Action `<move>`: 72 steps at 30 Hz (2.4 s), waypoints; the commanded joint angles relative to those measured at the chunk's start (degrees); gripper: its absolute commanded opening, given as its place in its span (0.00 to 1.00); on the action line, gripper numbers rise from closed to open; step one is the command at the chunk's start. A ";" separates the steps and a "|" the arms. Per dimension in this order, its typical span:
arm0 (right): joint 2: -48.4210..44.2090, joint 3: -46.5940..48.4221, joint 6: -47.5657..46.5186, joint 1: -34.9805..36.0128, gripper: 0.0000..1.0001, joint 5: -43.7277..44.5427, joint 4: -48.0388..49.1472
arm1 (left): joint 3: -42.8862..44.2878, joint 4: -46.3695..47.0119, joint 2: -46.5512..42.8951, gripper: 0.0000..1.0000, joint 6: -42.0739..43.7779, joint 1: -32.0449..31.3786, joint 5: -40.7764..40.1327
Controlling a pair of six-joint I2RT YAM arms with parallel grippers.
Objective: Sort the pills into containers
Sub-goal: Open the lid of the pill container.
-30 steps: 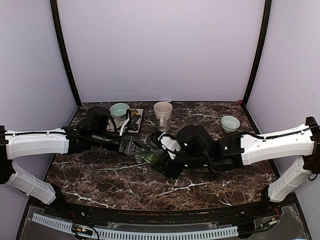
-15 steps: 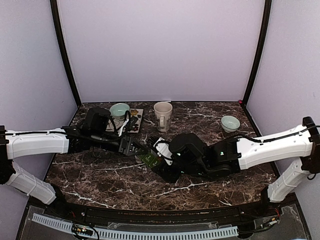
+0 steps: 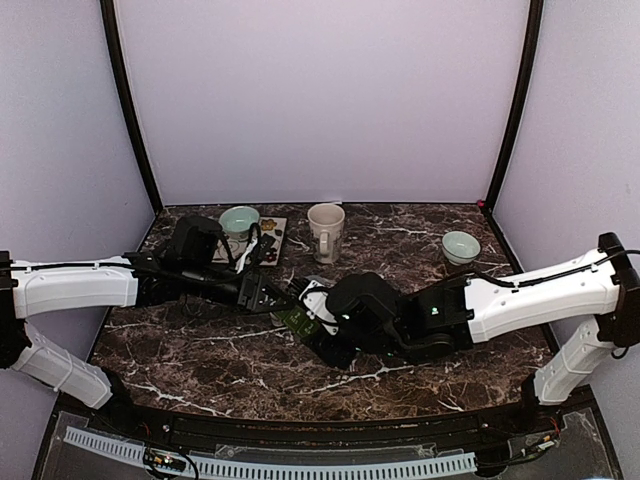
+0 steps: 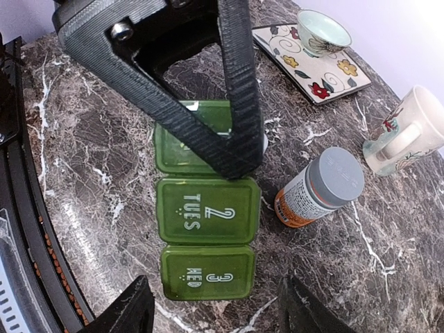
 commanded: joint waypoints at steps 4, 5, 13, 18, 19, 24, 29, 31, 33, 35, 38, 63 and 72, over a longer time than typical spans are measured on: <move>3.44 4.51 -0.98 1.06 0.62 1.08 -0.01 | 0.08 -0.58 -0.18 0.00 -0.58 0.22 0.07; 3.65 4.65 -1.06 1.06 0.62 1.23 -0.05 | 0.07 -0.60 -0.22 0.00 -0.58 0.19 0.08; 5.33 5.96 -1.00 1.20 0.60 3.00 -1.45 | 0.05 -0.60 -0.66 0.00 -0.68 0.26 0.31; 5.74 6.28 -1.00 1.41 0.56 4.81 -2.03 | -0.10 -0.61 -0.84 0.00 -0.74 0.27 0.40; 5.94 6.38 -0.99 1.46 0.55 5.18 -2.30 | -0.04 -0.58 -0.92 0.00 -0.84 0.22 0.43; 6.80 6.78 -1.06 1.83 0.48 6.58 -3.07 | -0.07 -0.33 -1.10 0.00 -1.06 0.27 0.66; 6.64 6.95 -1.00 1.85 0.41 7.44 -3.12 | -0.25 -0.20 -1.19 0.00 -1.19 0.27 0.97; 6.56 6.96 -0.92 1.85 0.38 7.37 -2.95 | -0.30 -0.16 -1.17 0.00 -1.20 0.26 1.00; 6.34 6.97 -0.77 1.85 0.35 7.09 -2.83 | -0.45 -0.16 -1.11 0.00 -1.20 0.27 0.96; 6.16 7.04 -0.59 1.86 0.32 6.82 -2.81 | -0.61 -0.08 -1.15 0.00 -1.20 0.22 1.02; 5.70 6.89 -0.30 1.88 0.29 6.16 -2.81 | -0.78 -0.15 -1.19 0.00 -1.03 0.27 1.04; -3.74 -2.22 6.62 -6.08 0.29 -14.59 5.35 | -1.40 -1.83 -1.52 0.00 0.76 0.25 -0.11; -5.05 -4.29 8.39 -8.56 0.30 -20.84 7.76 | -1.55 -1.74 -1.55 0.00 0.99 0.27 0.01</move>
